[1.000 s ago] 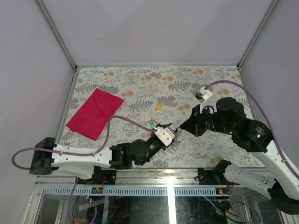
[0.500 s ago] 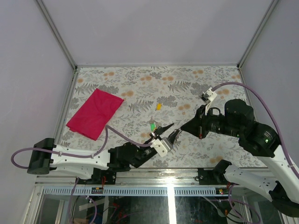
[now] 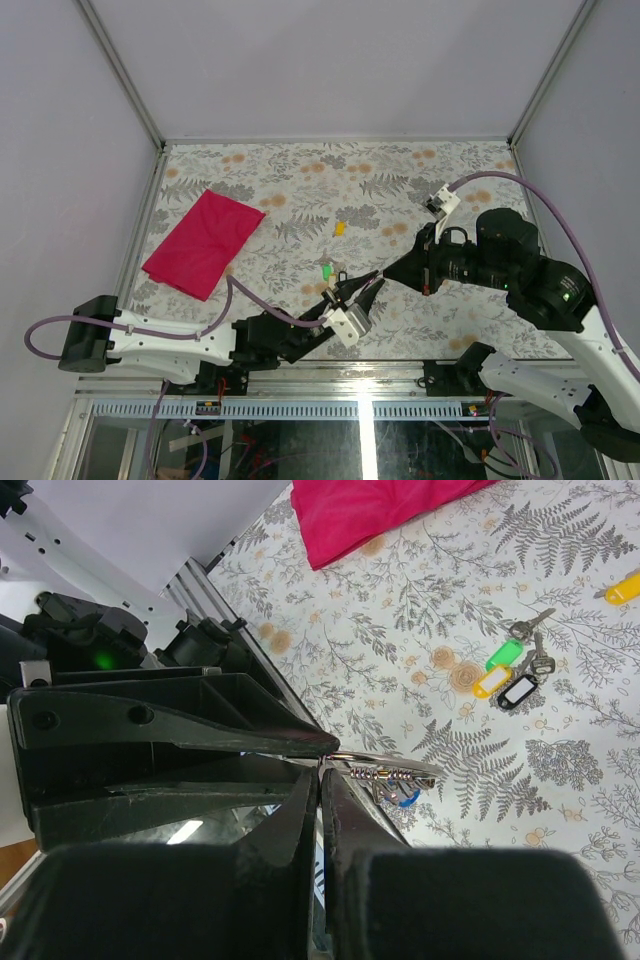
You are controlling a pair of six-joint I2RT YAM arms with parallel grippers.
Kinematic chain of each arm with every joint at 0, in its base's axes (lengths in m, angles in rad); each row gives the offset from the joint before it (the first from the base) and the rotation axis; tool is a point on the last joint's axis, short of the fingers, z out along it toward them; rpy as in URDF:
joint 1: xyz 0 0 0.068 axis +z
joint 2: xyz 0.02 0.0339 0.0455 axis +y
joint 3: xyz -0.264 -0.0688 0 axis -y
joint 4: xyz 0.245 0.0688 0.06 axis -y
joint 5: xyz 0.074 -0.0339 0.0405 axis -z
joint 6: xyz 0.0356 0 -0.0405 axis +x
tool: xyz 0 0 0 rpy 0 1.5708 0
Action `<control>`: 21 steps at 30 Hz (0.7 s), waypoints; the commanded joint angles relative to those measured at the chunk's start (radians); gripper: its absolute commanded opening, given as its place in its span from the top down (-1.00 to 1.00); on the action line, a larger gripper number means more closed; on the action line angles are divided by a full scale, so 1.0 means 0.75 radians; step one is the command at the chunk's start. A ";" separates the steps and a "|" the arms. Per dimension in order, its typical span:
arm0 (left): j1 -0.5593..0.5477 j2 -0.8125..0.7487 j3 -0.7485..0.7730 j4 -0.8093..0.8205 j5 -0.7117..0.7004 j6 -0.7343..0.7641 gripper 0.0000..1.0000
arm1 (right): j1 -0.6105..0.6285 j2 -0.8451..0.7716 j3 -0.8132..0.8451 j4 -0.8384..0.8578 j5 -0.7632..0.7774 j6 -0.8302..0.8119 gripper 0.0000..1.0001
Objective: Put the keys on the keyring
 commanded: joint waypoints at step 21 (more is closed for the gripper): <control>-0.037 -0.017 0.016 0.043 -0.077 0.084 1.00 | 0.003 -0.054 0.065 0.077 0.092 -0.030 0.35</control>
